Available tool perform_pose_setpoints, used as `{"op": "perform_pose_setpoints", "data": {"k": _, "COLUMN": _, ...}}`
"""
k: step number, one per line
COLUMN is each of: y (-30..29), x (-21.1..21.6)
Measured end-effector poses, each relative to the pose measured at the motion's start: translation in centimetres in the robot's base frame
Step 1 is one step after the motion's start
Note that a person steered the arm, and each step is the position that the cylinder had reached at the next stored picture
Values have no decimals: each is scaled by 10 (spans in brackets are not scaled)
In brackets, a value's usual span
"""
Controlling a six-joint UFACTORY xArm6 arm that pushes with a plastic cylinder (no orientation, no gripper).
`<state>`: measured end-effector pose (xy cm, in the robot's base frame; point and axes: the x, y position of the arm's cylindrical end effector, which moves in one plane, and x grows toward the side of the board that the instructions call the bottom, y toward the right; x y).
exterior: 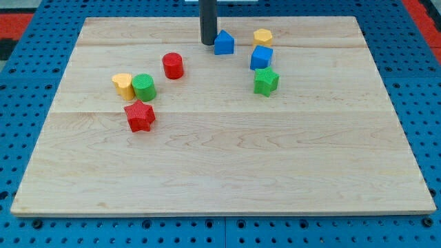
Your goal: Move the blue triangle towards the yellow hexagon
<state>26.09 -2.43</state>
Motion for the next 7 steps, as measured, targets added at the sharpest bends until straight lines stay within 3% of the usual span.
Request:
{"op": "perform_pose_setpoints", "data": {"k": 4, "y": 15, "x": 0}}
{"op": "perform_pose_setpoints", "data": {"k": 7, "y": -20, "x": 20}}
